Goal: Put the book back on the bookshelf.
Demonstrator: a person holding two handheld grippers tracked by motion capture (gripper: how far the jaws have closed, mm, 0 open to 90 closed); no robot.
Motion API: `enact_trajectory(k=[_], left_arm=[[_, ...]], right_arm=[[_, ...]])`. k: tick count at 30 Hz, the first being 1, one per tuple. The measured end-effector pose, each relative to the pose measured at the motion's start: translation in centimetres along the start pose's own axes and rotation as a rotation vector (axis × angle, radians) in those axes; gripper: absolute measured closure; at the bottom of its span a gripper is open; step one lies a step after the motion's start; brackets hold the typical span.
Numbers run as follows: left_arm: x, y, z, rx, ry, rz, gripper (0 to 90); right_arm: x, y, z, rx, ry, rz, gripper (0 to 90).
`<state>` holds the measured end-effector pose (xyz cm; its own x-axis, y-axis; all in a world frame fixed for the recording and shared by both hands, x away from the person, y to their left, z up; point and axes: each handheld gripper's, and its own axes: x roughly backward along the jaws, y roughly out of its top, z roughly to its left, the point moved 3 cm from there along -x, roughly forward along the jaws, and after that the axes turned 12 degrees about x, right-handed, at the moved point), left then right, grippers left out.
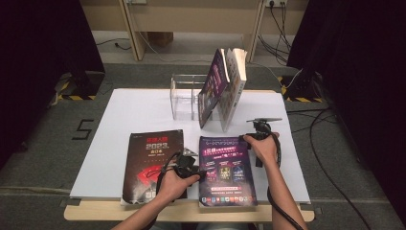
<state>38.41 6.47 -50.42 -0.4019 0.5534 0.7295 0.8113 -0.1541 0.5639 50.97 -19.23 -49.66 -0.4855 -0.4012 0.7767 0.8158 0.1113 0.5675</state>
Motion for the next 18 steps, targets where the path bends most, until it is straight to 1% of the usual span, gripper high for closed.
enact_trajectory(k=[2,4,6,12,16,18], left_arm=[[-0.01,0.06,0.00,0.000,0.001,0.005,58.4],[0.00,0.09,-0.02,-0.002,0.004,0.009,58.5],[-0.01,0.11,-0.06,-0.005,0.006,0.009,58.4],[-0.02,0.16,-0.10,-0.009,0.010,0.015,58.4],[-0.02,0.20,-0.10,-0.011,0.010,0.019,58.5],[-0.03,0.22,-0.12,-0.011,0.011,0.020,58.5]], right_arm=[[0.08,-0.02,-0.08,-0.010,0.008,0.008,62.4],[0.09,-0.05,-0.04,-0.003,0.009,0.007,62.3],[0.10,-0.06,0.08,-0.007,0.010,0.011,62.3],[0.20,0.01,0.18,0.000,0.008,0.039,63.3],[0.23,0.01,0.07,-0.010,0.016,0.043,64.5],[0.29,0.02,0.05,-0.027,0.021,0.050,65.4]])
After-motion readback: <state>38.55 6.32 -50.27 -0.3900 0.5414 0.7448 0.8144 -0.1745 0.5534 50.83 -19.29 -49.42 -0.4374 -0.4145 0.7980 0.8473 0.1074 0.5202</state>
